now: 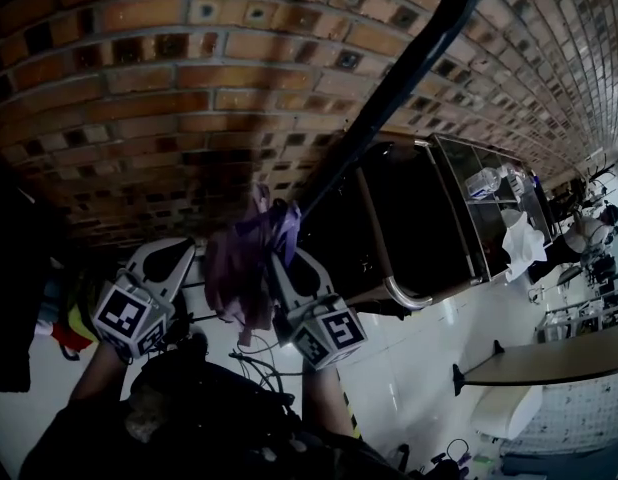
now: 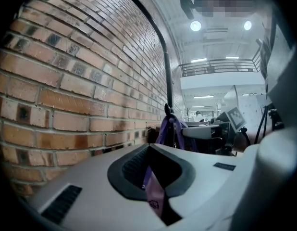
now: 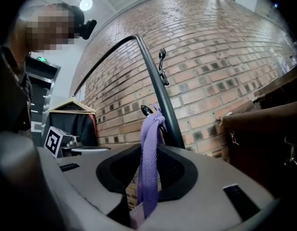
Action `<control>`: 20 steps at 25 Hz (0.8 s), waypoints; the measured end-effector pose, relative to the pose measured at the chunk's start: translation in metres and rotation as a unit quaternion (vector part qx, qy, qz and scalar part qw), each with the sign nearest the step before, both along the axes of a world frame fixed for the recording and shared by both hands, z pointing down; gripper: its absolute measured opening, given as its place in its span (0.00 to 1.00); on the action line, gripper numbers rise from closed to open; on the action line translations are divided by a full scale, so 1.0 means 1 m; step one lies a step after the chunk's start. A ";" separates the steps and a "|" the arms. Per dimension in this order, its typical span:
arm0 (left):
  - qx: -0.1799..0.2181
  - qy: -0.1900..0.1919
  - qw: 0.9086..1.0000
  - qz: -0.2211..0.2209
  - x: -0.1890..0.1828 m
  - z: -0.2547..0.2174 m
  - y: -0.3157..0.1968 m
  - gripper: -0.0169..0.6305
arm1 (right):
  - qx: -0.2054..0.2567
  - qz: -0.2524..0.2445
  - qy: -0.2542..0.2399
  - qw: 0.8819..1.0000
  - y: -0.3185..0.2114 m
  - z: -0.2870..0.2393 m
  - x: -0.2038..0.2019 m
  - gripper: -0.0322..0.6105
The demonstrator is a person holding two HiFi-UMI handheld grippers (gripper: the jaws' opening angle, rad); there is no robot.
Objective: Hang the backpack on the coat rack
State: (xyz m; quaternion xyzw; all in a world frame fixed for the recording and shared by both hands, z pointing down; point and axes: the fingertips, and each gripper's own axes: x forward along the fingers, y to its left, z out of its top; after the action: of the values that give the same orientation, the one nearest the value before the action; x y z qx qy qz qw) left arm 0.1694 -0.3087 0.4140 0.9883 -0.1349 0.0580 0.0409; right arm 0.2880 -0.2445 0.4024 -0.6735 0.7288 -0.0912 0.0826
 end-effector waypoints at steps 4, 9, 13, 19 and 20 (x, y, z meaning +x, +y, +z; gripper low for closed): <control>-0.003 0.000 1.000 -0.005 -0.006 0.005 0.009 0.07 | 0.003 0.014 0.000 1.000 0.019 -0.004 0.004 0.20; 0.003 0.005 1.000 -0.015 -0.017 0.008 0.024 0.07 | 0.033 0.026 0.005 0.999 0.037 -0.009 0.002 0.09; 0.003 0.000 1.000 -0.013 -0.025 0.015 0.051 0.07 | 0.045 0.027 -0.013 0.999 0.060 -0.007 -0.009 0.06; 0.000 0.003 1.000 -0.011 -0.037 0.018 0.097 0.07 | 0.063 0.021 -0.032 0.997 0.091 -0.009 -0.031 0.05; 0.002 0.002 1.000 -0.010 -0.040 0.017 0.103 0.07 | 0.057 0.018 -0.026 0.998 0.095 -0.008 -0.036 0.05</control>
State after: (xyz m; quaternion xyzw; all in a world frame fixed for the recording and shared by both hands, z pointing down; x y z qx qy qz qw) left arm 0.1298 -0.2055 0.4314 0.9871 -0.1451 0.0550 0.0393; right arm 0.2517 -0.1495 0.3945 -0.6778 0.7185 -0.0652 0.1417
